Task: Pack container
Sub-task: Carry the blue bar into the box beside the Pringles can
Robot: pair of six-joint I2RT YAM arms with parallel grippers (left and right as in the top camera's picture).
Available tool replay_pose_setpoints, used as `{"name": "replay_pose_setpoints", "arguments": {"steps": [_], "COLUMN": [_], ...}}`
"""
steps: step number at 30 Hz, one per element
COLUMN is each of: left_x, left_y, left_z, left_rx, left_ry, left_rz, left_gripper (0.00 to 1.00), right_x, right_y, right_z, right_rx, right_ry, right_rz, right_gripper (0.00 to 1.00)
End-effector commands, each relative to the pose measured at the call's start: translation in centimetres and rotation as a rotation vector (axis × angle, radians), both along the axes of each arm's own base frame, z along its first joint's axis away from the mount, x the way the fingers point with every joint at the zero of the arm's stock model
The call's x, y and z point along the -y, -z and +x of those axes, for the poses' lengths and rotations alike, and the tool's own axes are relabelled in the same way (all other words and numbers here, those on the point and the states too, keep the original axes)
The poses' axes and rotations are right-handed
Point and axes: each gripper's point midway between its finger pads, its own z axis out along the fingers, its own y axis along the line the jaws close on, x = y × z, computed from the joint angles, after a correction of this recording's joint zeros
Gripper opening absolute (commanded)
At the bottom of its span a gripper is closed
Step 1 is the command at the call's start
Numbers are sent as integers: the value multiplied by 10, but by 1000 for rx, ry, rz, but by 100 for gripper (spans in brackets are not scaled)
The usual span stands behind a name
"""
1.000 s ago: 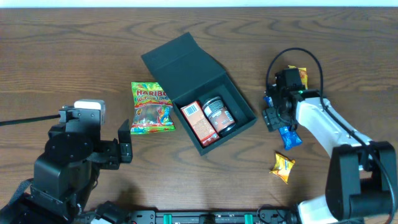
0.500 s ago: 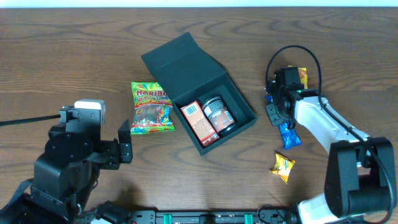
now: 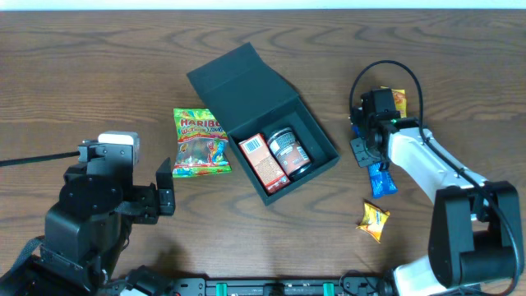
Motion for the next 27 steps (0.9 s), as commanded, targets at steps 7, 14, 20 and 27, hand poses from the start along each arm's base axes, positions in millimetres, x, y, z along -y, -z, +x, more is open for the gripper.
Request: {"name": "replay_pose_setpoints", "arguments": {"steps": [7, 14, 20, 27], "left_x": [-5, -5, -5, -5], "left_y": [-5, -5, -5, -5], "left_z": [0, 0, 0, 0], "left_rx": [17, 17, 17, 17], "left_ry": [-11, -11, -11, -11], "left_rz": [18, 18, 18, 18], "left_gripper": [95, 95, 95, 95], "right_x": [-15, -27, -43, -60], "right_y": [-12, -57, -90, -138], "right_z": [1, 9, 12, 16], "right_rx": [26, 147, 230, 234], "right_ry": [-42, -72, -115, -153], "right_rz": [7, 28, 49, 96], "right_gripper": [14, 15, 16, 13]}}
